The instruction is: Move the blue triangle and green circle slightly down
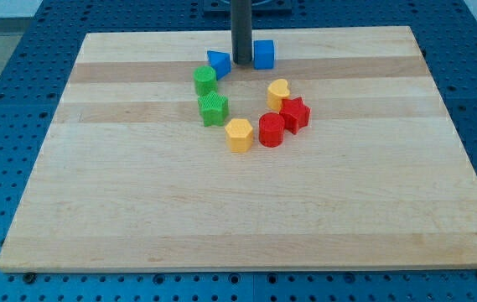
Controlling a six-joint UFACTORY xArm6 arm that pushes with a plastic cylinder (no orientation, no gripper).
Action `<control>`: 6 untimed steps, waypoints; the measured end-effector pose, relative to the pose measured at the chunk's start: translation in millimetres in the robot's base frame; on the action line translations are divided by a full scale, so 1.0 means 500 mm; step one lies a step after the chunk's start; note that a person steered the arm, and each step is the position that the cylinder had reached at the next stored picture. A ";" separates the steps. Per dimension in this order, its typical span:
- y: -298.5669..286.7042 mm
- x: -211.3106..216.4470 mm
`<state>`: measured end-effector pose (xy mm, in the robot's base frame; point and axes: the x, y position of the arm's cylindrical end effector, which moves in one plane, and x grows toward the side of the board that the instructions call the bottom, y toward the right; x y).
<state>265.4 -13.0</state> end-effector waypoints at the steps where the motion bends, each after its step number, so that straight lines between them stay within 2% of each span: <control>1: -0.030 0.000; 2: -0.094 0.000; 4: -0.054 -0.022; 5: 0.013 -0.020; 6: -0.011 0.067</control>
